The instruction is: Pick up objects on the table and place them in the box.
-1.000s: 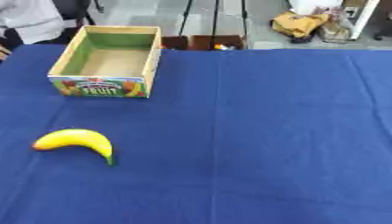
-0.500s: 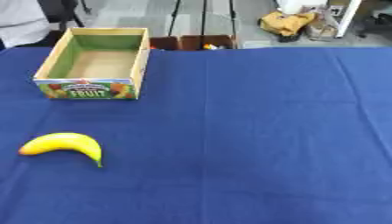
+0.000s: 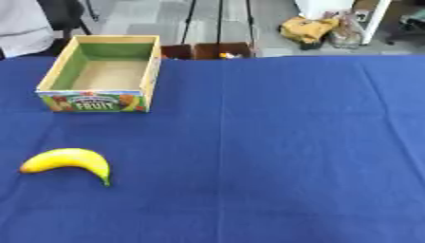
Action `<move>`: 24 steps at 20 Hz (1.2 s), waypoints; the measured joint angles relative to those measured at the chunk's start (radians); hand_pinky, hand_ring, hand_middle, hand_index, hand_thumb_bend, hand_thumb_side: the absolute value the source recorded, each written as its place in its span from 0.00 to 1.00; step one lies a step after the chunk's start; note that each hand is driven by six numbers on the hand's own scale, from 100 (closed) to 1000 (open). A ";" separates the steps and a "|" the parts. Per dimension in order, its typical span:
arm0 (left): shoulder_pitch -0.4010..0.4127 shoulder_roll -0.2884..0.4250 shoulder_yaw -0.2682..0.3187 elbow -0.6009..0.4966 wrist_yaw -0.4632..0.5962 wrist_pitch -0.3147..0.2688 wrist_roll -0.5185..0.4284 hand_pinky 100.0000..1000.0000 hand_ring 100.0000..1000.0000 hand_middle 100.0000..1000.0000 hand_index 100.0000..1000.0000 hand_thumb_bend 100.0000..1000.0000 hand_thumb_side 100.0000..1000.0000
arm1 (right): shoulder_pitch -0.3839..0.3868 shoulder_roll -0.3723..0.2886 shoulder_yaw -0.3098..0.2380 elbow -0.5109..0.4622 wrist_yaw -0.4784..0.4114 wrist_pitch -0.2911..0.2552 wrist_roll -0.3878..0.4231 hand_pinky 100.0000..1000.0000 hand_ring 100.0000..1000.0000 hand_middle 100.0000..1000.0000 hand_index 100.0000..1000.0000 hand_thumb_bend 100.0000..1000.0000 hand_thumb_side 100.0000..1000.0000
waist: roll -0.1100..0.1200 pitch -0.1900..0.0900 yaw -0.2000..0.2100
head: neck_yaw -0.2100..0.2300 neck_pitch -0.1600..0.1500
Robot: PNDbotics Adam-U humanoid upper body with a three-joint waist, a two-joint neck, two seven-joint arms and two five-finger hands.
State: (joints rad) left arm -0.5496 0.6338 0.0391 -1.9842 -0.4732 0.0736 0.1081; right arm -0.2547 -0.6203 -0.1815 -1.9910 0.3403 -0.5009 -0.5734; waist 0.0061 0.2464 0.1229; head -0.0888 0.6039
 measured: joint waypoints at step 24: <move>-0.249 0.270 -0.247 0.016 -0.135 0.134 -0.777 0.90 0.98 0.96 1.00 0.05 0.88 | 0.031 -0.009 -0.003 0.000 0.017 0.011 -0.016 0.75 0.85 0.79 0.81 0.00 1.00 | 0.004 -0.006 -0.011 | 0.017 -0.017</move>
State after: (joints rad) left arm -0.7984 0.9034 -0.2079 -1.9677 -0.6083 0.2078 -0.6688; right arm -0.2236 -0.6292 -0.1849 -1.9910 0.3571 -0.4899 -0.5890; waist 0.0102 0.2408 0.1123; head -0.0719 0.5868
